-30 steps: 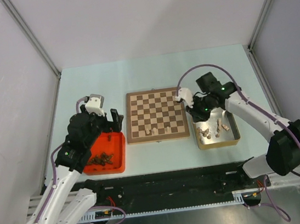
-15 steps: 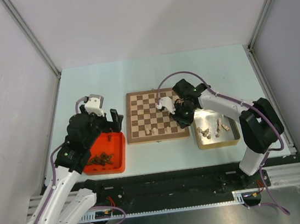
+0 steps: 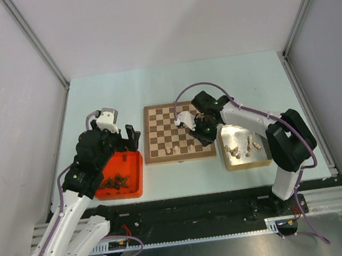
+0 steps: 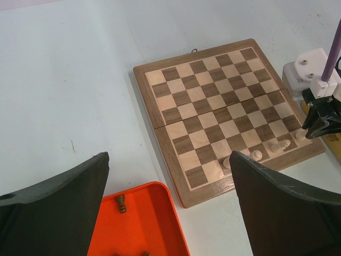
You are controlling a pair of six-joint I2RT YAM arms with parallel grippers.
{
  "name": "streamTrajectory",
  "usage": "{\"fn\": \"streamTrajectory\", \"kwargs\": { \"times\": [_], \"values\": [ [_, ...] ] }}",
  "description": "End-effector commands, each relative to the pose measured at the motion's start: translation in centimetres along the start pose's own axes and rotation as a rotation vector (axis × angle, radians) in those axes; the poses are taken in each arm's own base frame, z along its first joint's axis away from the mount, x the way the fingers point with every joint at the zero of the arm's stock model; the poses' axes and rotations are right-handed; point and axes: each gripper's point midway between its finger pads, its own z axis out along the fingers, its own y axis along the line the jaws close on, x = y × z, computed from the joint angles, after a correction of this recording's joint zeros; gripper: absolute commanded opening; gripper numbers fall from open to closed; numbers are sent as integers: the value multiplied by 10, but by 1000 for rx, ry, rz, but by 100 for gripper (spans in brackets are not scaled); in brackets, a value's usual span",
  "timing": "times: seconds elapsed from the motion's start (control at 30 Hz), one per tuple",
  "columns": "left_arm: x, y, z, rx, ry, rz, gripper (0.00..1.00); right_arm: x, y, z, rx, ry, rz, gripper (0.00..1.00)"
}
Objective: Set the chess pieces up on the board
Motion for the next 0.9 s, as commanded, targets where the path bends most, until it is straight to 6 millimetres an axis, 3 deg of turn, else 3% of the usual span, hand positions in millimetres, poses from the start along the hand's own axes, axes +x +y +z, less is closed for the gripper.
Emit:
{"fn": "streamTrajectory", "kwargs": {
  "times": [0.0, 0.53, 0.7, 0.87],
  "values": [
    [-3, 2, -2, -1, -18, 24, 100, -10, -6, -6, 27, -12, -2, 16],
    [-2, 2, -2, -1, -14, 24, 100, -3, -3, 1, 4, 17, 7, 20],
    [-2, 2, -2, -1, -17, 24, 100, -4, -3, -2, 10, 12, 6, 32],
    [-3, 2, -2, -2, -17, 24, 100, -10, -6, -18, 42, -24, 7, 44]
  ]
}}
